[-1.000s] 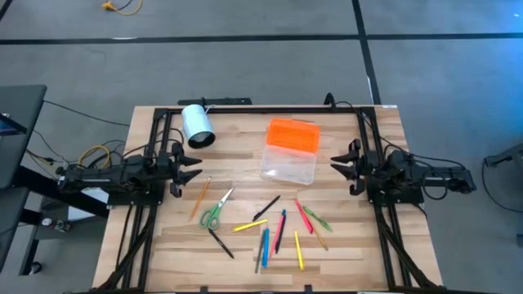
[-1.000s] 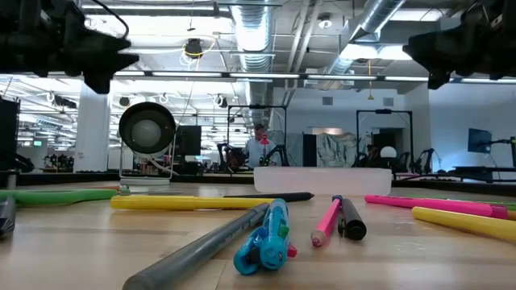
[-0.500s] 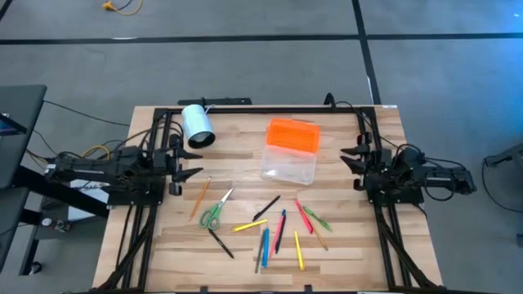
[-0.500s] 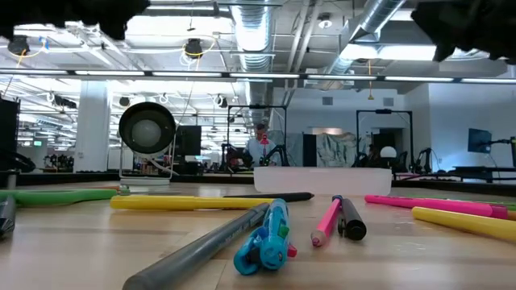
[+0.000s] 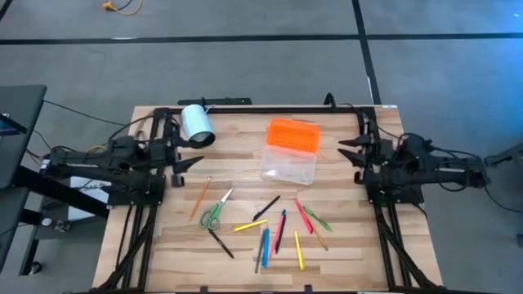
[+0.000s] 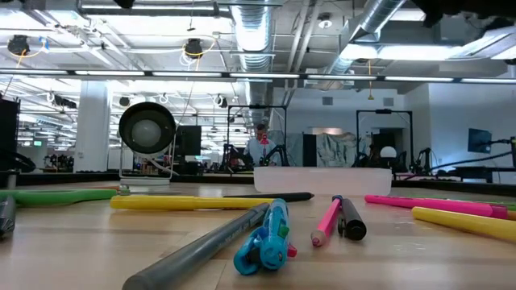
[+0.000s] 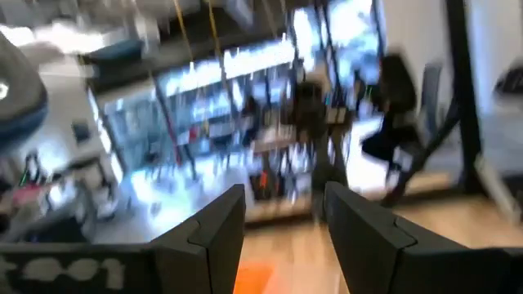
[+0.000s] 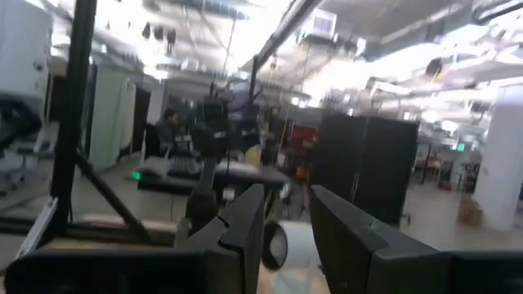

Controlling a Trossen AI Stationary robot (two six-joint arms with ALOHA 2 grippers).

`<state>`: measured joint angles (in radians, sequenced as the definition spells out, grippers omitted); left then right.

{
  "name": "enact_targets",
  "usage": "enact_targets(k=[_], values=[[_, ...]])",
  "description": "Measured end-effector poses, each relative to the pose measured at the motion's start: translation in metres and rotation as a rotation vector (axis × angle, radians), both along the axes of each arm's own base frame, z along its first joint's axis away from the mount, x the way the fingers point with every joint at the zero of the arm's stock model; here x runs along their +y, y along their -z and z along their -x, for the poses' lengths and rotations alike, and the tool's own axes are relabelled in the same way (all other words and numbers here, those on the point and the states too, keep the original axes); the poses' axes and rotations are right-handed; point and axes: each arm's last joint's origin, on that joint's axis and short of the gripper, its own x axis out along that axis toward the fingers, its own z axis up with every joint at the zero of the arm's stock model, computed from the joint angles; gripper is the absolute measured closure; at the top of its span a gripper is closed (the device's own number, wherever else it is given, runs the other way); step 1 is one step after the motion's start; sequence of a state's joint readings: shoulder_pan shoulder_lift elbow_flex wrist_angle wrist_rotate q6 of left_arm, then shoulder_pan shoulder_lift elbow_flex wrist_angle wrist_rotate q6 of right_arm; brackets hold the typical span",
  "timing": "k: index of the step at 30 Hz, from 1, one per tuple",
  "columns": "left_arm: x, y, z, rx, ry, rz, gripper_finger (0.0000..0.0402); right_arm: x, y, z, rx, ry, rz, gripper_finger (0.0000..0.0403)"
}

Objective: Pick & place school supplies into a supply box
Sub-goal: Put the orange pencil into the supply box

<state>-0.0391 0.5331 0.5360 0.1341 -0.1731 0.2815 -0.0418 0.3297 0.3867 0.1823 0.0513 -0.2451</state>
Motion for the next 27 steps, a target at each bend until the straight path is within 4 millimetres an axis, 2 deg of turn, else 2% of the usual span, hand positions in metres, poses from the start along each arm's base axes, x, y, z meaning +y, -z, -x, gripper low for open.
enact_targets(k=[8,14,18,23,27], values=[[-0.001,0.006,-0.054,0.301,-0.092,0.014,0.024,-0.001,-0.013,-0.05,0.22,-0.006,0.017,0.0305],[-0.016,0.019,-0.081,0.617,-0.115,0.094,0.024,0.009,-0.002,-0.08,0.372,-0.06,0.011,0.0305],[-0.035,0.04,-0.083,0.774,-0.195,0.143,0.024,0.018,0.012,-0.087,0.472,-0.106,-0.017,0.0305],[-0.06,0.055,-0.077,0.857,-0.231,0.232,0.024,0.03,0.024,-0.094,0.553,-0.075,-0.015,0.0305],[-0.072,0.066,-0.067,0.923,-0.304,0.311,0.024,0.039,0.034,-0.099,0.604,-0.034,-0.013,0.0305]])
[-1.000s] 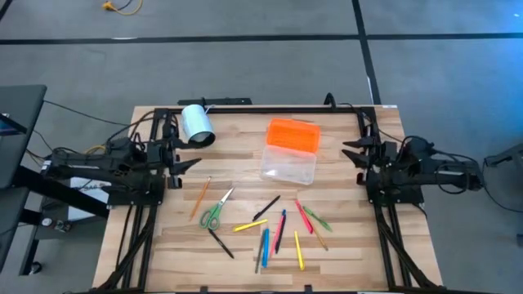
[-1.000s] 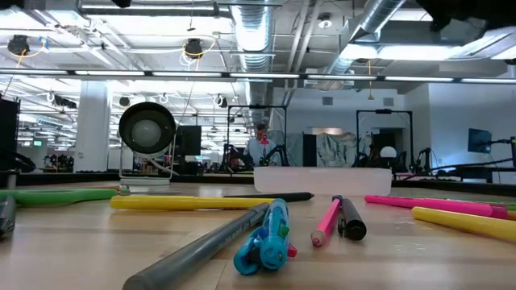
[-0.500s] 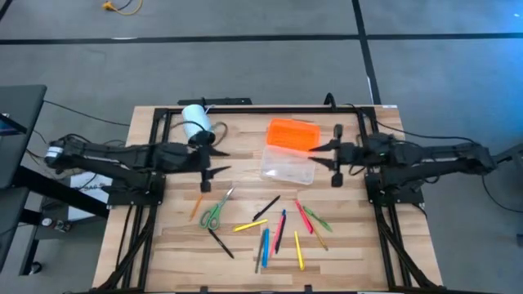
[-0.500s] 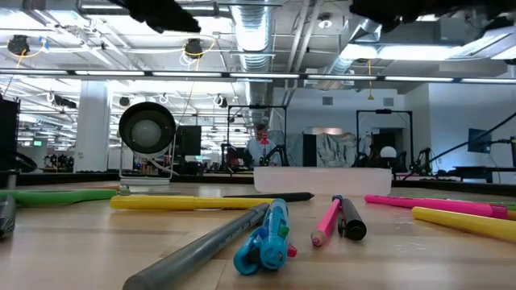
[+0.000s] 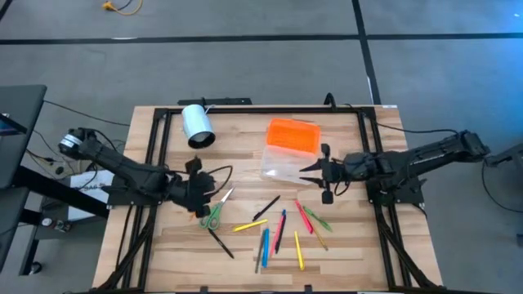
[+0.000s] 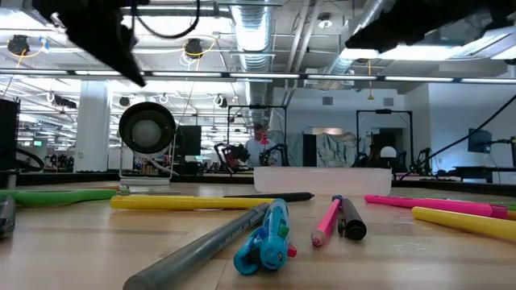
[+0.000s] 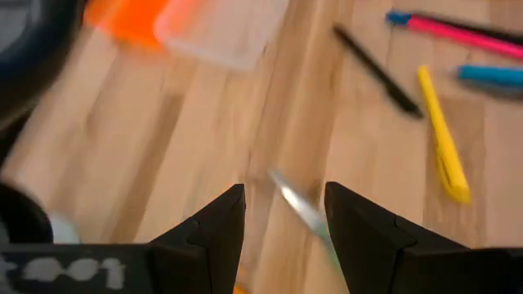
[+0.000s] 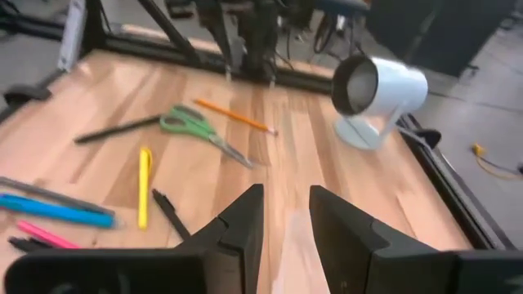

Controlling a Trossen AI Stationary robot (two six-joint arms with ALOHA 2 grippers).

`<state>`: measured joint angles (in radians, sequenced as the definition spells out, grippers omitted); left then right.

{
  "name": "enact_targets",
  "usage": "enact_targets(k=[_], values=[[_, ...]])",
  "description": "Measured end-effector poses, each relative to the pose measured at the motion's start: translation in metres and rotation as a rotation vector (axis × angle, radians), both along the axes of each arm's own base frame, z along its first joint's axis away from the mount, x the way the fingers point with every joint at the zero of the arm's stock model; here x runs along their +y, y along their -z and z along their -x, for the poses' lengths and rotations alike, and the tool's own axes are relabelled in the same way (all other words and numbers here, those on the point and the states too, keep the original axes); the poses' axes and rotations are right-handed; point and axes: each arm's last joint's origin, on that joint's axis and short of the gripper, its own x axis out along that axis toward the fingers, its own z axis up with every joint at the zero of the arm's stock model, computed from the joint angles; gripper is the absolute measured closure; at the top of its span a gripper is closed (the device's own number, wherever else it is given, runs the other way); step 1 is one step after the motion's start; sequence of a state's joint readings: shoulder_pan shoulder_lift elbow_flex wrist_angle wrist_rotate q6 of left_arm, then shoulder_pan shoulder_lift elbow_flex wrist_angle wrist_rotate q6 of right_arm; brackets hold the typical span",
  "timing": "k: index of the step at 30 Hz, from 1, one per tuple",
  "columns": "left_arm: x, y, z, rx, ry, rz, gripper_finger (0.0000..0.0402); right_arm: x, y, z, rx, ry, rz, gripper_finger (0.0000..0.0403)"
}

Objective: Pick & place school supplies into a supply box
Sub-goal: Put the orange pencil into the supply box

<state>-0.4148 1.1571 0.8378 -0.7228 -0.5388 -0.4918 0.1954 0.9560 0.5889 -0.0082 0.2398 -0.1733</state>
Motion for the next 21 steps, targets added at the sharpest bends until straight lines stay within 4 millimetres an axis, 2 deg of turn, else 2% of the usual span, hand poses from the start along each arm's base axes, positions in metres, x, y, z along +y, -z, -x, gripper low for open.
enact_targets(k=[5,10,17,21], values=[[-0.004,0.017,0.007,0.061,-0.19,0.029,0.024,0.012,0.016,-0.009,0.079,-0.006,-0.009,0.0305],[-0.002,0.037,0.004,0.165,-0.361,0.054,0.024,0.021,0.031,-0.019,0.13,-0.023,-0.019,0.0305],[0.003,0.068,-0.011,0.337,-0.46,0.066,0.024,0.028,0.043,-0.032,0.131,-0.035,-0.02,0.0305],[0.008,0.079,-0.015,0.401,-0.504,0.066,0.024,0.032,0.044,-0.032,0.135,-0.047,-0.029,0.0305]])
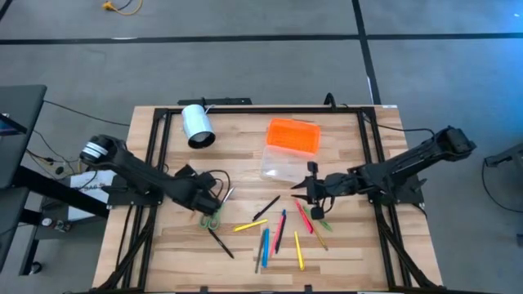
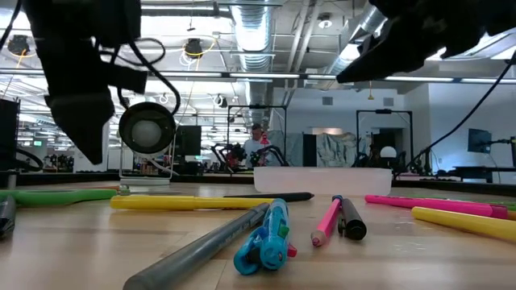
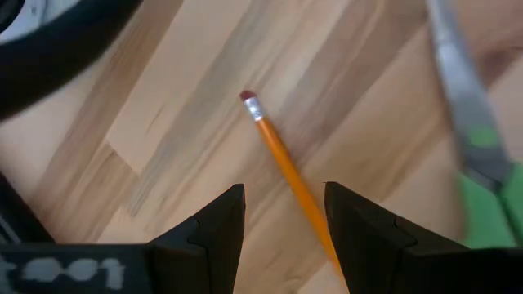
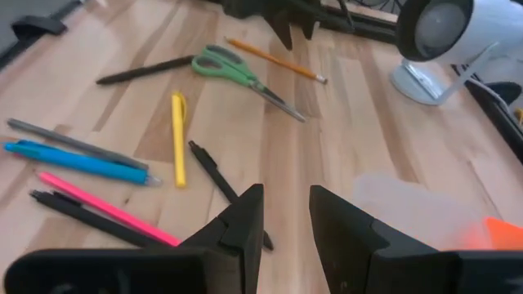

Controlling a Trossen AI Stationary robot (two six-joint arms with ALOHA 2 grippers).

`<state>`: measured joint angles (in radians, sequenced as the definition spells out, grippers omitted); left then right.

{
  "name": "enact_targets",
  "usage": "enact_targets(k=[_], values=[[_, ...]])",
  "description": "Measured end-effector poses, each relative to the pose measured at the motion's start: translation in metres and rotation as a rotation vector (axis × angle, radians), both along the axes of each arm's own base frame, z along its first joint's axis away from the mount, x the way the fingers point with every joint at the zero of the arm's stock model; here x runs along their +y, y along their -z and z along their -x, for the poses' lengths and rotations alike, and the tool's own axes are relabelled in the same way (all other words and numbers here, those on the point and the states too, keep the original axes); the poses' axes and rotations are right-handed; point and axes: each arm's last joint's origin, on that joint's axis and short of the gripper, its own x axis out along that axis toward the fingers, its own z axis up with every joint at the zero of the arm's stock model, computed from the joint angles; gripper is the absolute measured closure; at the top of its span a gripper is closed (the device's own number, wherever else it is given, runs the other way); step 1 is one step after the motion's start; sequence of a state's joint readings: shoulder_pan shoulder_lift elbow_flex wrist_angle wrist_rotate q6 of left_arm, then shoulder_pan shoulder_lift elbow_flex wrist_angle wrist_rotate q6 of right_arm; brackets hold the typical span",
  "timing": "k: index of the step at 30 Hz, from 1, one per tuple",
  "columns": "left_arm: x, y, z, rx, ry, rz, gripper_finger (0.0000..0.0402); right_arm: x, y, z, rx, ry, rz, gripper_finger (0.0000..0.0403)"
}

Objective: Pick & place school supplies into a supply box
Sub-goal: Put the orange pencil into the supply box

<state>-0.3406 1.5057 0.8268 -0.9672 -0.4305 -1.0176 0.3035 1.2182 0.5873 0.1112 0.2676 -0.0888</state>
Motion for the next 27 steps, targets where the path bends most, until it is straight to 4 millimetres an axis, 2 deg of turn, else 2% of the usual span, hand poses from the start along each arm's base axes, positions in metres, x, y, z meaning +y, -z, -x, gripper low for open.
enact_targets(k=[7,14,17,23,27], values=[[0.006,0.009,0.001,0.012,-0.05,-0.006,0.024,0.014,-0.002,0.005,-0.01,-0.049,-0.001,0.0305],[0.011,0.029,0.02,0.045,-0.173,-0.017,0.024,0.026,-0.002,0.011,-0.026,-0.032,0.047,0.0305],[0.01,0.036,0.021,0.011,-0.176,0.011,0.024,0.03,-0.002,0.012,-0.03,-0.032,0.056,0.0305],[0.009,0.038,0.018,-0.025,-0.144,0.021,0.0235,0.031,-0.002,0.013,-0.03,-0.038,0.056,0.0305],[0.011,0.034,0.023,0.003,-0.148,0.004,0.0208,0.03,-0.003,0.013,-0.034,-0.018,0.067,0.0305]])
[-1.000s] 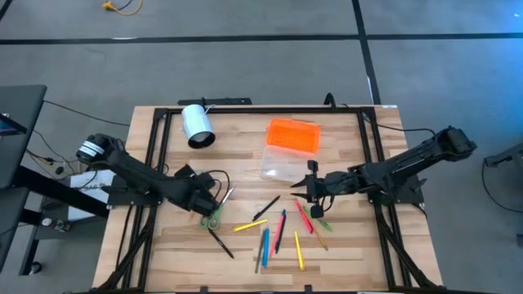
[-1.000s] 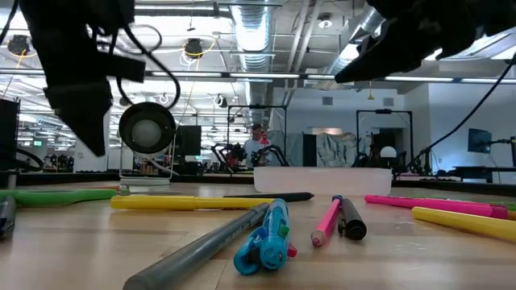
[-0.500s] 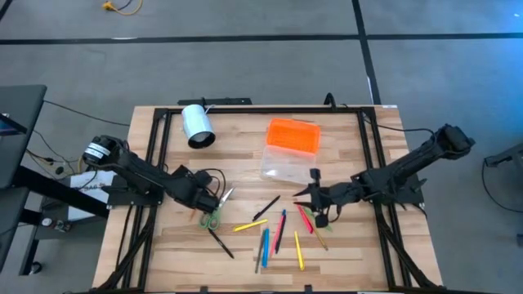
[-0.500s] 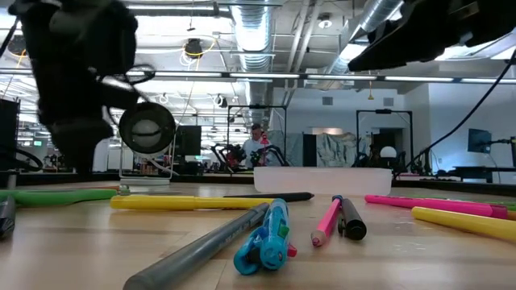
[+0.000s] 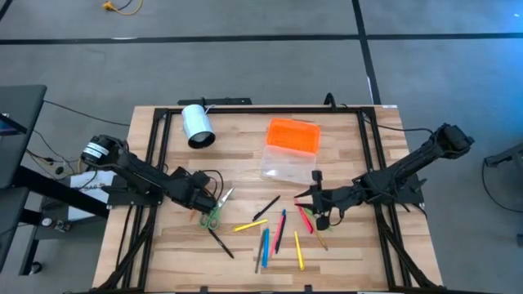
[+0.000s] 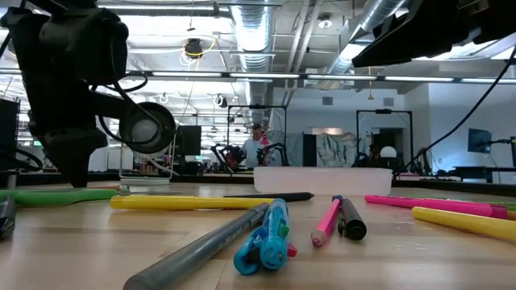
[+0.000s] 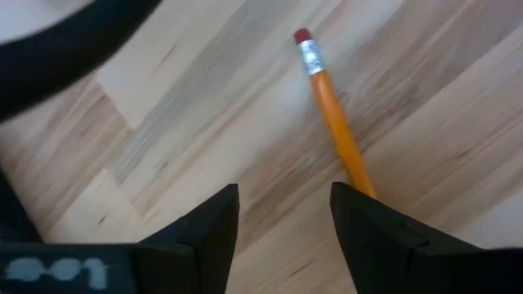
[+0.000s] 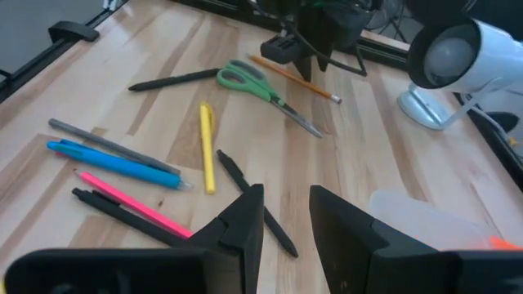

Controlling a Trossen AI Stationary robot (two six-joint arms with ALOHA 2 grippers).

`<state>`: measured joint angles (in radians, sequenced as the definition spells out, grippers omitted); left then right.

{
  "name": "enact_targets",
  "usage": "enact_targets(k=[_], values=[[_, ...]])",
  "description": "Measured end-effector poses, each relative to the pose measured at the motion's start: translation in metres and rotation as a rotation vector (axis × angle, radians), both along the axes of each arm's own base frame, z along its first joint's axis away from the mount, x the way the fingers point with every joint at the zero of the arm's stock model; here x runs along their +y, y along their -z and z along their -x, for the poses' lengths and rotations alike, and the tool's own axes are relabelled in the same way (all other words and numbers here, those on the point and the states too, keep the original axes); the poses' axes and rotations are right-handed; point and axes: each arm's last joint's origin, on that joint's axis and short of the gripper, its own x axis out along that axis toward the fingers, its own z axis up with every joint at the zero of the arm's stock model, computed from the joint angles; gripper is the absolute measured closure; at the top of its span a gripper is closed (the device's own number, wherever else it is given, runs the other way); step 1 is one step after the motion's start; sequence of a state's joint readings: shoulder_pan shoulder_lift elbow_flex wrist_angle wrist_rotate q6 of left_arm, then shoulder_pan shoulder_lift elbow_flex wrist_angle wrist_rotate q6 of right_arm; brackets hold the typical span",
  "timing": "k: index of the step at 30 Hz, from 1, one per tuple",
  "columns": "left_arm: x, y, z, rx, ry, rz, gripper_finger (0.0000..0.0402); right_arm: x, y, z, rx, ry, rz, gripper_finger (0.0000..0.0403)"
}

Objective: Pick & place school supplies into a supply box
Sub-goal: Put the orange pencil into the supply box

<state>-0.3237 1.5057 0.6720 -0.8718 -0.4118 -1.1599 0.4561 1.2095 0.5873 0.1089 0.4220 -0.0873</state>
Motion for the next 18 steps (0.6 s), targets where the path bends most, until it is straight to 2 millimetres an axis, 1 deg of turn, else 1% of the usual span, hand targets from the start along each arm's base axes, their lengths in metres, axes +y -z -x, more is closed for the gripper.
enact_targets(k=[3,6,8,11,14,18], values=[[0.002,-0.009,0.005,-0.017,-0.005,0.0,0.0178,0.0,0.0,0.0,-0.003,0.007,0.006,0.0305],[0.003,-0.021,0.007,-0.083,-0.002,0.015,0.0153,-0.001,0.0,0.0,-0.008,0.018,0.019,0.0305],[0.003,-0.029,0.008,-0.144,-0.001,0.033,0.0143,-0.001,0.0,0.0,-0.008,0.019,0.019,0.0305],[0.003,-0.038,0.007,-0.233,0.0,0.062,0.014,-0.001,0.0,0.0,-0.008,0.019,0.016,0.0305],[0.002,-0.037,0.006,-0.241,-0.006,0.081,0.0143,-0.001,0.0,0.0,-0.008,0.026,0.003,0.0305],[-0.001,-0.027,-0.001,-0.219,-0.003,0.109,0.0147,0.0,0.001,0.0,-0.005,0.024,0.003,0.0305]])
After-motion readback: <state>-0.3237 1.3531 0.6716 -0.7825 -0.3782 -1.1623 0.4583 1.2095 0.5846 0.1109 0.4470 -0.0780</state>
